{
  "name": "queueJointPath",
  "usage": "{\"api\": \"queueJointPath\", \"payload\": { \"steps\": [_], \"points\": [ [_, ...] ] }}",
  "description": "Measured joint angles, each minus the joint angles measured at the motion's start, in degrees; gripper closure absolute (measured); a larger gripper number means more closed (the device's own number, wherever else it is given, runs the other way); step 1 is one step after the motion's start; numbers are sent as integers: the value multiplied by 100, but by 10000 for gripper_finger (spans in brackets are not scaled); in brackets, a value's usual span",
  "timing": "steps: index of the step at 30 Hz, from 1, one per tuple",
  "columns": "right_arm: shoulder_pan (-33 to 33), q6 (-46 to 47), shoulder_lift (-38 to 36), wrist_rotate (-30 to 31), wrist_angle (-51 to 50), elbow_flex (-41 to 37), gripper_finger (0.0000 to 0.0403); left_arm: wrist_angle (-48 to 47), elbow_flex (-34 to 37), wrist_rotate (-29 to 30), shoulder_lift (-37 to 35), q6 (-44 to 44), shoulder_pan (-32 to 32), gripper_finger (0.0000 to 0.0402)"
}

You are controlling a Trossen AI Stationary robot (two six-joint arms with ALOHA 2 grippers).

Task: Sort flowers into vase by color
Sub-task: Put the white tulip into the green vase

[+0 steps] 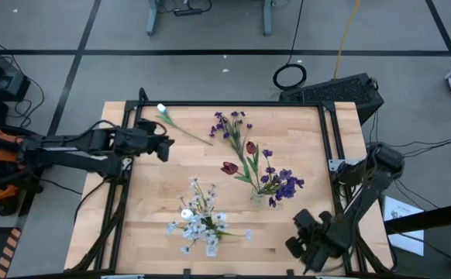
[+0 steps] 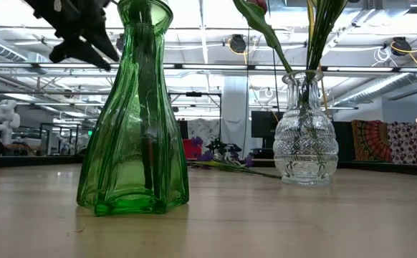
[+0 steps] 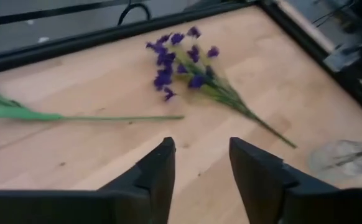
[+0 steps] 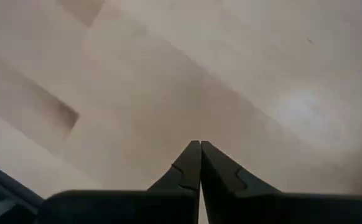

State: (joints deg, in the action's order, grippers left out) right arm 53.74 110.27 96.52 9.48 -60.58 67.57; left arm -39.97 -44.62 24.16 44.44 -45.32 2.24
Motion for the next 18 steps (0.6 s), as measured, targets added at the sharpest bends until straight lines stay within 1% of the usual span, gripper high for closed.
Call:
{"api": "queueJointPath", "payload": {
  "steps": [2,5,8,10,13,16,18],
  "points": [
    [30,55,-560,157,721,-796,403,0,0,29,190,-87,2,236],
    [74,51,-1562,494,1819,-1956,403,-2,0,27,415,-317,-2,234],
    [63,51,-2709,575,2457,-2938,403,-2,0,102,580,-678,-1,234],
    [39,191,-3487,586,2385,-3405,403,-13,0,291,678,-1041,16,234],
    [22,604,-4514,765,1700,-3835,403,-289,0,632,838,-1972,200,234],
    [20,906,-5274,1387,1056,-3975,403,-836,0,732,1086,-3118,550,234],
    [0,920,-5615,1903,777,-3978,403,-1019,0,731,1277,-3389,825,234]
  ]
}}
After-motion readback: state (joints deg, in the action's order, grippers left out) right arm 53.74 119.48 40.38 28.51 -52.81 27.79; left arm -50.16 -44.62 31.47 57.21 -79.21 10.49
